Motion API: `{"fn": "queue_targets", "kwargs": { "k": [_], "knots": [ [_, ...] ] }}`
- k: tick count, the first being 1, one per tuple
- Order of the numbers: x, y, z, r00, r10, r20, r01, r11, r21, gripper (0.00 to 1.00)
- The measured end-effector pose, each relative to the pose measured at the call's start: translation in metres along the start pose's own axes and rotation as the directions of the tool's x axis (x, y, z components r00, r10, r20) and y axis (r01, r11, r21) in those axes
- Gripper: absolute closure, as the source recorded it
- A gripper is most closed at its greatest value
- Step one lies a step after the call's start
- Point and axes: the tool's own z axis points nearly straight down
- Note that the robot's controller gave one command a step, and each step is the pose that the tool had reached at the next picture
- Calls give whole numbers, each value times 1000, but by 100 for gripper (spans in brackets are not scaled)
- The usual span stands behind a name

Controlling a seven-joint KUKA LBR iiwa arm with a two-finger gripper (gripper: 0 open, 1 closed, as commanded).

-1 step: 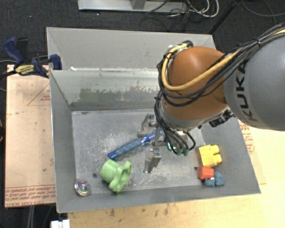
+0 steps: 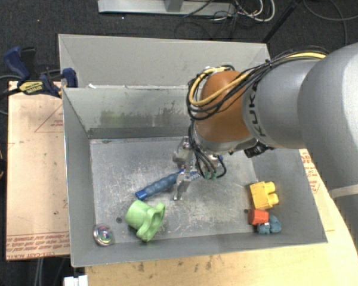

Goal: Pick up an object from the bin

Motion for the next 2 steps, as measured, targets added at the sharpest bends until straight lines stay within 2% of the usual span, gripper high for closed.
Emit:
{"fn": "queue_targets", "kwargs": {
  "k": [2],
  "knots": [
    [-4,3,-6,1000,0,4,0,1000,3,0]
  ]
}}
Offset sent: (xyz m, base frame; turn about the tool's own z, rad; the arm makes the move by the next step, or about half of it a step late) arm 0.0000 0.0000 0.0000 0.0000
